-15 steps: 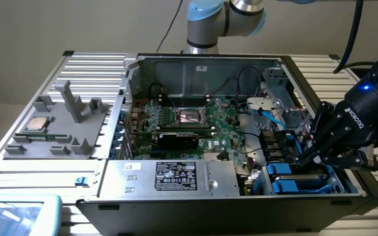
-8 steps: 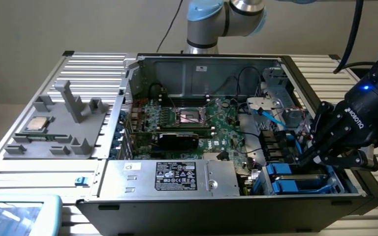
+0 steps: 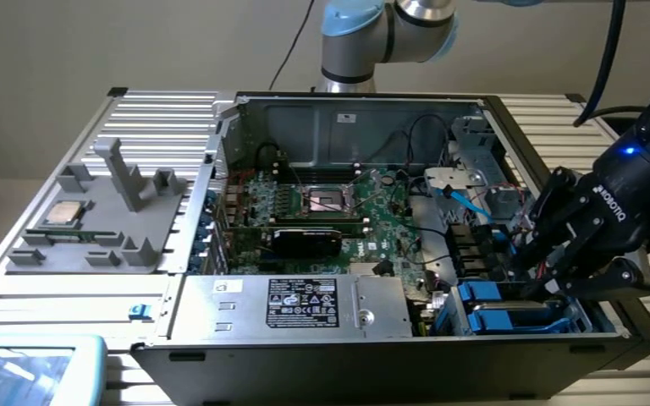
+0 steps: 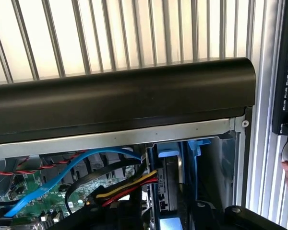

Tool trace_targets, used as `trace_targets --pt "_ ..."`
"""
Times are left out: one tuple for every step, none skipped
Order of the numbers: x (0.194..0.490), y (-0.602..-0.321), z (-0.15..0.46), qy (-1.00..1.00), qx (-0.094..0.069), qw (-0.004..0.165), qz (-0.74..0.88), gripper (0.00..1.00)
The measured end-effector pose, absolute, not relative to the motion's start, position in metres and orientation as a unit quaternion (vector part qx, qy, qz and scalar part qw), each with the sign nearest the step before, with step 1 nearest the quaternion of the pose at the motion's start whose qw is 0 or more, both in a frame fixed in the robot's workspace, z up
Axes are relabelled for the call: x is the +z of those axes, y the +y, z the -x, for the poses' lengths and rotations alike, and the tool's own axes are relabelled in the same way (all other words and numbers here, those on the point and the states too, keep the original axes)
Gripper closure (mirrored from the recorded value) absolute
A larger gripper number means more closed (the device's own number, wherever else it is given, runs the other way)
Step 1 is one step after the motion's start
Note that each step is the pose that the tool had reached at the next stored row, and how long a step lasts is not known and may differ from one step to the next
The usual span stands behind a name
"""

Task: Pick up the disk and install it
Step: 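Insert the first disk wire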

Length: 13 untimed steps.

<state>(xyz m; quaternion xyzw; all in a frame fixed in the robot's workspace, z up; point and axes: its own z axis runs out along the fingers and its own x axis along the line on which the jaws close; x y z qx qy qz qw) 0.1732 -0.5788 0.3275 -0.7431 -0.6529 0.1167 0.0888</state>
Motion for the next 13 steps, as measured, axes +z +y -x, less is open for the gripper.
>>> trace_targets --pt "0.328 -0.579 -0.173 -0.653 0.117 0.089 0.743 0.53" --pt "0.329 -0.579 -0.173 -0.653 0.117 0.089 0.743 0.53" --pt "0.330 -0.579 -0.173 -0.653 0.117 0.089 0.743 0.46" --pt "0.330 -0.579 -0.173 -0.653 0.117 0.089 0.743 0.46" --pt "0.332 -0.579 -0.172 -0.653 0.117 0.089 0.743 0.46" --pt "0.333 -0.579 -0.172 -0.653 0.117 0.089 0.743 0.46" --pt "0.335 -0.579 -0.170 -0.653 0.117 0.089 0.743 0.46" --pt "0.337 -0.579 -0.169 -0.653 0.117 0.089 0.743 0.46" --pt "0.341 -0.579 -0.169 -0.653 0.117 0.089 0.743 0.46" --pt "0.345 -0.579 -0.168 -0.653 0.117 0.089 0.743 0.46" --pt "0.350 -0.579 -0.168 -0.653 0.117 0.089 0.743 0.46" --pt "0.354 -0.579 -0.167 -0.653 0.117 0.089 0.743 0.46" --pt "0.358 -0.579 -0.167 -0.653 0.117 0.089 0.743 0.46"
